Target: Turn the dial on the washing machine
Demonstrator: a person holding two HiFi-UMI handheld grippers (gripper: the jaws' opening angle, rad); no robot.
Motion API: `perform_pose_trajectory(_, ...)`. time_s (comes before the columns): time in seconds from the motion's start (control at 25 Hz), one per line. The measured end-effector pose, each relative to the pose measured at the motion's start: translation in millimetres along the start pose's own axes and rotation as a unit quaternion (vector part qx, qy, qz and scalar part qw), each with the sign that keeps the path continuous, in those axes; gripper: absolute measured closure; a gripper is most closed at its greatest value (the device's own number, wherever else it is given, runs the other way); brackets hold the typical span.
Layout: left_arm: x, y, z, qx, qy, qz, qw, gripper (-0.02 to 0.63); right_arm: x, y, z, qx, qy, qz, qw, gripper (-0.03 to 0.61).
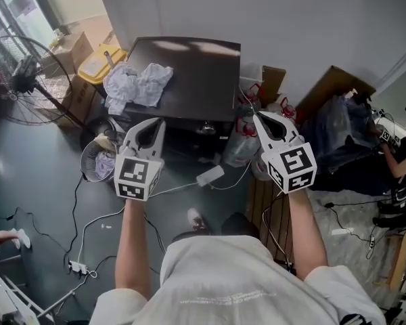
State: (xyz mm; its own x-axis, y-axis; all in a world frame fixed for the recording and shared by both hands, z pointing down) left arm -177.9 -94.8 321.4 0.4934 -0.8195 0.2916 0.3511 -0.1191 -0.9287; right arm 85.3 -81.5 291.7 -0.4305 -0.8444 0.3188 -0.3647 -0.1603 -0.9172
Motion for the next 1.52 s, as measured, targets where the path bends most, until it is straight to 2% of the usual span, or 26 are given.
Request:
perform_pose_trajectory(0.2,26.7,-21.6,12.5,-0.008,-0.006,-0.043,0.999,0.597,28.6,-18.3,6.0,-0.003,0.028,-0.011,1.0,0.565)
perform_pose_trajectory(0.36,55.5,-40.1,35.2,-0.036,-0.012,-0.078,0.9962,0.595,45.5,-35.1,11.1,-0.009,0.06,-0.027,0.998,0.565)
perform_pose_trajectory(0.4,63.6,-45.3,43.0,-0.045,-0.017,-0.088,0.995,0.571,48.0,-39.6,13.3,-0.008,0.068,-0.031,0.997,0.565)
perform_pose_trajectory(0.44,72.4,-51.1,51.4,-0.049,-0.023,-0.099,0.9936,0.5,50.3,-44.4,16.2,-0.007,0.074,-0.036,0.997,0.565)
perform_pose_trajectory(0.48,81.7,-56.4,59.4,-0.049,-0.029,-0.11,0.9923,0.478,52.8,-49.4,20.0,-0.006,0.079,-0.041,0.996,0.565)
perform_pose_trajectory(0.6,108.5,-75.6,78.3,-0.053,-0.028,-0.131,0.9895,0.476,62.6,-65.3,31.2,0.0,0.09,-0.055,0.994,0.565)
perform_pose_trajectory(0.68,125.2,-96.7,89.7,-0.07,-0.023,-0.147,0.9863,0.468,70.3,-77.8,35.6,0.004,0.097,-0.065,0.993,0.565)
perform_pose_trajectory(0.88,163.1,-149.5,118.6,-0.116,-0.034,-0.204,0.9714,0.41,85.9,-107.7,37.3,0.014,0.114,-0.091,0.989,0.565)
perform_pose_trajectory(1.04,185.6,-172.4,124.7,-0.139,-0.016,-0.218,0.9658,0.377,86.9,-124.5,32.1,0.012,0.127,-0.104,0.986,0.565)
perform_pose_trajectory(1.36,220.9,-197.5,133.9,-0.132,-0.012,-0.239,0.9618,0.338,76.8,-149.9,46.3,0.016,0.113,-0.135,0.984,0.565)
perform_pose_trajectory(1.52,226.4,-199.8,133.4,-0.129,0.015,-0.244,0.961,0.334,70.4,-157.1,53.5,0.024,0.102,-0.143,0.984,0.565)
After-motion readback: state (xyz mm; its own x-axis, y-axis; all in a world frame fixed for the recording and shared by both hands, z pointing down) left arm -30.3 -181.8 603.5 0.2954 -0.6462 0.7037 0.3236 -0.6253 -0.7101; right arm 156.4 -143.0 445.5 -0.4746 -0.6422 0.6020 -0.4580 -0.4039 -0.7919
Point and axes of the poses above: the fingertips, and each gripper's own axes: x forward along the fingers, z to its right, y out of its top, the point moved 4 cm from there along -x, backward along the fingers, and after that the axes turned 4 degrees about -z, right-handed, at the moved point
